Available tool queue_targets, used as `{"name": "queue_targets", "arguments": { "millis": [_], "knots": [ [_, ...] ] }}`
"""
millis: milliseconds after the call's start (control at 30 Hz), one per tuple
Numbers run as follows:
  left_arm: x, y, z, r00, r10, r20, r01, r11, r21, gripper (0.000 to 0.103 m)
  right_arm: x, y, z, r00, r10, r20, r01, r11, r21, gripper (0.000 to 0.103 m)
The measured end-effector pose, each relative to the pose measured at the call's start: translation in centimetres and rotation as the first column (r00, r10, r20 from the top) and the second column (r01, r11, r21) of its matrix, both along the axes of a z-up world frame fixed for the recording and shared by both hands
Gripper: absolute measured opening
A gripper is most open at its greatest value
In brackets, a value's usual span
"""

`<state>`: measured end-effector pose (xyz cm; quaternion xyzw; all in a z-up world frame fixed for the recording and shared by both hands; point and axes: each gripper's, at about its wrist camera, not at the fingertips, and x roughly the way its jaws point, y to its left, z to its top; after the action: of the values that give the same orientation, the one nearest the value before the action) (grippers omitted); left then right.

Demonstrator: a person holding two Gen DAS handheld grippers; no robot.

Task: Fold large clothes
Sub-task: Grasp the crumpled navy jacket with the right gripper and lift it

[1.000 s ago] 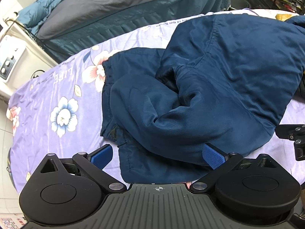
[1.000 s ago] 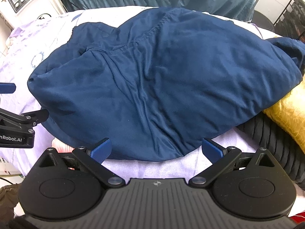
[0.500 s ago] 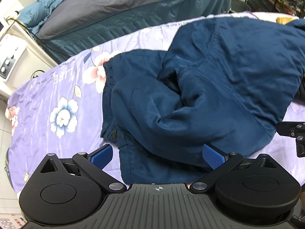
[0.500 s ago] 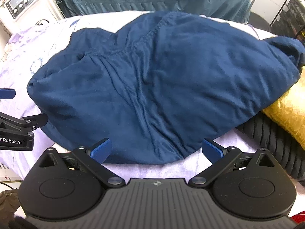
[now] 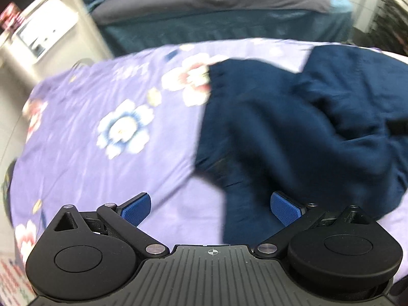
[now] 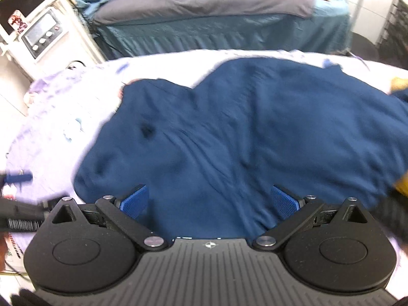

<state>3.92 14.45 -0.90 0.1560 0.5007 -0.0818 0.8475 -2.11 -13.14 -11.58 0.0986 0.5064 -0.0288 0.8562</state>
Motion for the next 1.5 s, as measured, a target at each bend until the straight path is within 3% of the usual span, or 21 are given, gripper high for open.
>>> {"name": "queue_targets", "arguments": {
  "millis": [167, 267, 367, 400, 433, 467, 500, 533, 733, 800, 900, 967, 1067, 1133, 1200, 1333, 1400, 1500],
  "knots": [
    [-0.5, 5.2, 0.3, 0.996, 0.084, 0.002, -0.084, 0.996, 0.007, 0.103, 6.5, 2.8, -3.2, 0.996, -0.039, -0.085, 0.032, 0.996, -0.084, 0.101],
    [-0.5, 7.0, -0.1, 0.995, 0.097, -0.017, -0.098, 0.995, -0.008, 0.103, 8.4, 4.5, -7.5, 0.979, -0.013, -0.203, -0.018, 0.988, -0.15, 0.098],
    [0.3, 7.3, -0.8, 0.996, 0.075, -0.037, -0.076, 0.997, -0.02, 0.103, 7.5, 4.8, -10.3, 0.977, -0.014, -0.213, -0.027, 0.982, -0.186, 0.087],
    [0.6, 7.1, -0.9, 0.997, 0.06, -0.038, -0.06, 0.998, -0.02, 0.103, 6.8, 4.6, -10.6, 0.98, -0.02, -0.198, -0.022, 0.978, -0.21, 0.072],
    [1.0, 6.8, -1.0, 0.998, 0.041, -0.04, -0.042, 0.999, -0.019, 0.103, 5.8, 4.4, -10.2, 0.986, -0.019, -0.166, -0.02, 0.972, -0.234, 0.056],
    [1.7, 6.1, -1.3, 0.999, 0.015, -0.045, -0.016, 1.0, -0.024, 0.103, 4.7, 4.0, -9.7, 0.991, -0.009, -0.133, -0.022, 0.973, -0.228, 0.048],
    [2.1, 5.6, -1.2, 0.999, -0.012, -0.043, 0.011, 0.999, -0.033, 0.103, 3.3, 3.3, -8.7, 0.996, -0.003, -0.091, -0.015, 0.979, -0.205, 0.031],
    [2.8, 4.9, -1.1, 0.998, -0.04, -0.044, 0.037, 0.998, -0.047, 0.103, 2.1, 2.6, -7.8, 0.998, -0.009, -0.064, -0.003, 0.982, -0.19, 0.021],
    [8.3, -0.5, -0.6, 0.984, -0.175, -0.017, 0.171, 0.975, -0.145, 0.103, -9.0, -4.0, -2.2, 0.981, -0.192, 0.037, 0.195, 0.96, -0.201, 0.01],
    [10.0, -2.3, -0.9, 0.978, -0.211, -0.008, 0.207, 0.964, -0.165, 0.103, -13.0, -6.7, -1.4, 0.955, -0.294, 0.026, 0.294, 0.941, -0.166, 0.01],
    [11.8, -4.9, -1.8, 0.964, -0.266, -0.007, 0.261, 0.95, -0.171, 0.103, -19.1, -10.2, -1.5, 0.887, -0.461, 0.018, 0.455, 0.869, -0.196, 0.009],
    [12.7, -6.0, -3.0, 0.956, -0.294, -0.01, 0.288, 0.941, -0.176, 0.103, -22.5, -12.3, -2.4, 0.818, -0.575, -0.015, 0.562, 0.804, -0.192, 0.009],
    [13.3, -6.8, -5.0, 0.947, -0.319, -0.032, 0.308, 0.932, -0.19, 0.103, -25.4, -15.0, -4.0, 0.692, -0.716, -0.093, 0.709, 0.698, -0.102, 0.011],
    [13.5, -6.8, -6.5, 0.944, -0.324, -0.057, 0.31, 0.934, -0.178, 0.103, -25.4, -15.1, -4.8, 0.662, -0.737, -0.139, 0.739, 0.672, -0.048, 0.016],
    [13.6, -6.6, -7.9, 0.941, -0.329, -0.075, 0.313, 0.934, -0.171, 0.103, -24.5, -14.0, -4.9, 0.682, -0.719, -0.135, 0.722, 0.691, -0.034, 0.022],
    [14.2, -6.2, -9.3, 0.931, -0.361, -0.06, 0.35, 0.926, -0.139, 0.103, -23.9, -11.7, -3.0, 0.771, -0.634, -0.065, 0.622, 0.771, -0.138, 0.072],
    [14.8, -5.8, -8.9, 0.927, -0.373, -0.039, 0.363, 0.92, -0.148, 0.103, -24.5, -10.4, -1.9, 0.816, -0.577, -0.033, 0.557, 0.801, -0.221, 0.076],
    [16.1, -5.3, -8.0, 0.911, -0.41, -0.042, 0.383, 0.88, -0.282, 0.103, -26.1, -9.1, -1.2, 0.858, -0.512, -0.039, 0.48, 0.828, -0.289, 0.081]
  ]
}}
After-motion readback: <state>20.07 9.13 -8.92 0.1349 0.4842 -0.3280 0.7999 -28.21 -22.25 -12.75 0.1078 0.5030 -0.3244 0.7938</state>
